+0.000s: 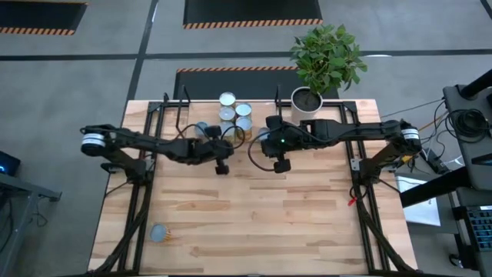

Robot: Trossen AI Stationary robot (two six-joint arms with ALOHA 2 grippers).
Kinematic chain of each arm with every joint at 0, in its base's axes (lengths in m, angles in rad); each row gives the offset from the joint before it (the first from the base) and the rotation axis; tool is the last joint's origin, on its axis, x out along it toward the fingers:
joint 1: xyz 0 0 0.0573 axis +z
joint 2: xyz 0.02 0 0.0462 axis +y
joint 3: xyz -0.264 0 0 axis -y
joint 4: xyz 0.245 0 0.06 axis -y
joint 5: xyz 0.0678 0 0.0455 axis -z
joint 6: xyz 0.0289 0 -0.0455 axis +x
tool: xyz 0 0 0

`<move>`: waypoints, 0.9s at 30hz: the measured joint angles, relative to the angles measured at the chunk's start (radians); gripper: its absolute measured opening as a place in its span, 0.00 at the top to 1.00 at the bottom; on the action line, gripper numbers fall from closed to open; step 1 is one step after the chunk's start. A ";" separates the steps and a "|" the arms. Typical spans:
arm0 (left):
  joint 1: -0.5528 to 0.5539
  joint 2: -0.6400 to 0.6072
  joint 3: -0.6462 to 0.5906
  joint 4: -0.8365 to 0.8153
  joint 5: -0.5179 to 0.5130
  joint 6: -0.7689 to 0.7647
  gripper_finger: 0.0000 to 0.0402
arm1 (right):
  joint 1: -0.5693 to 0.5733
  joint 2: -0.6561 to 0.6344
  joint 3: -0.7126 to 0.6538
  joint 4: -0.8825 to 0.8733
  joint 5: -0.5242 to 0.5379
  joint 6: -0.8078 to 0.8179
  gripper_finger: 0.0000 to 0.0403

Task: Pick and place cans onto a shelf
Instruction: Adjust the cans on the shelf

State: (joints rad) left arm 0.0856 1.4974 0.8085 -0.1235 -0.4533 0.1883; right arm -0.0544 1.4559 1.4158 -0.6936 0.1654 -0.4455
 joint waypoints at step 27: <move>0.074 0.021 0.000 0.090 -0.089 -0.022 1.00 | 0.000 0.001 0.000 0.004 0.001 0.000 0.98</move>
State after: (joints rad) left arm 0.1597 1.5185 0.8082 -0.0333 -0.5419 0.1667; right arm -0.0544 1.4570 1.4155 -0.6894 0.1665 -0.4453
